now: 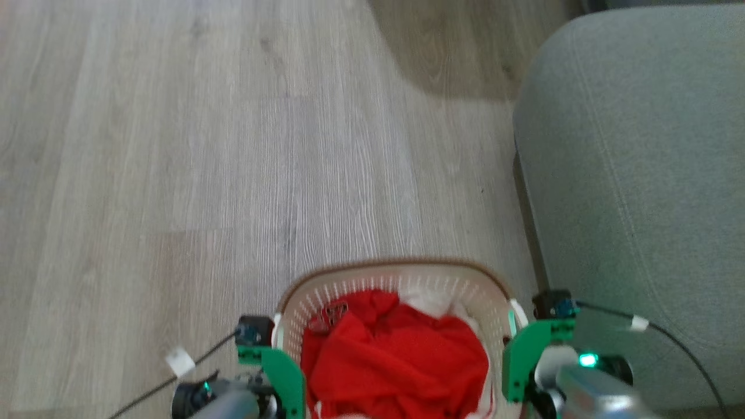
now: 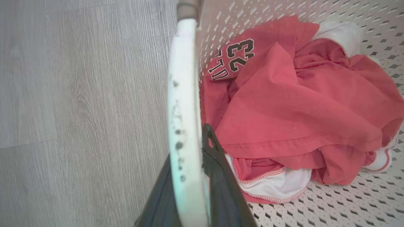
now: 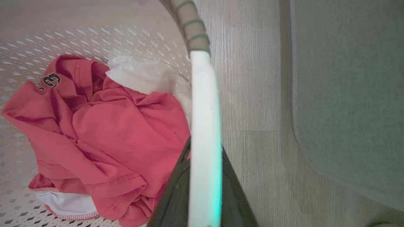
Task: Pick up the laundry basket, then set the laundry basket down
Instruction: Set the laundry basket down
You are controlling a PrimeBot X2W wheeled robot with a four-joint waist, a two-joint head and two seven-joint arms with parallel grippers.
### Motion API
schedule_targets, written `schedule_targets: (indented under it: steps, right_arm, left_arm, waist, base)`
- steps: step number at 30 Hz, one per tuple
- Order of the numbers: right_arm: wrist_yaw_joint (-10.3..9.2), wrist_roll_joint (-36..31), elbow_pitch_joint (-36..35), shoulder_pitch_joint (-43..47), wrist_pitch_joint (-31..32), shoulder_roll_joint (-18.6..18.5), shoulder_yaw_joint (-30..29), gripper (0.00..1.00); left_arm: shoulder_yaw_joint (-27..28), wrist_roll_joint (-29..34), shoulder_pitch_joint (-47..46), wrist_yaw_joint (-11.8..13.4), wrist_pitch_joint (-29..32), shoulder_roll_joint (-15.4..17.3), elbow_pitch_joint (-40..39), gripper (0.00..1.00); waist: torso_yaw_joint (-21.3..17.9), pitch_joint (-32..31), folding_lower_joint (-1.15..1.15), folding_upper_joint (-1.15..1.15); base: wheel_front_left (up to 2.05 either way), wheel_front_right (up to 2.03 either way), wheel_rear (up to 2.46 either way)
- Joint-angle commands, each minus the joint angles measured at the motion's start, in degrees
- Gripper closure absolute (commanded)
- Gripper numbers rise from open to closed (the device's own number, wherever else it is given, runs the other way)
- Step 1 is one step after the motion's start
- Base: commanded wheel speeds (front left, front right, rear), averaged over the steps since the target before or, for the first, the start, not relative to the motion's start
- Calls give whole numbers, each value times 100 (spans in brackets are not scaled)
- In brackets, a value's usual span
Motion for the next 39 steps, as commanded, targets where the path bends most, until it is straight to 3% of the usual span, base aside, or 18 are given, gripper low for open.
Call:
schedule_targets:
  steps: [1,17,28,39]
  right_arm:
    - [-10,26,-27,-392,-161,-59,40,100]
    - [-10,-157,7,-1843,-407,-59,-127,100]
    - [-10,-936,8,-2746,-476,-106,-968,100]
    - [-10,-1734,8,-3084,-490,-72,-1706,100]
  left_arm:
    - [45,3,-350,58,-114,141,48,100]
    - [129,88,-1920,43,-444,169,295,100]
    - [197,156,-3025,82,-644,168,373,100]
    - [144,254,-3492,113,-753,157,412,100]
  waist:
    - [-2,237,0,0]
    - [-1,2091,0,0]
    - [69,3567,0,0]
    - [94,4324,0,0]
  base:
    - [0,0,0]
    - [0,0,0]
    - [0,0,0]
    - [0,0,0]
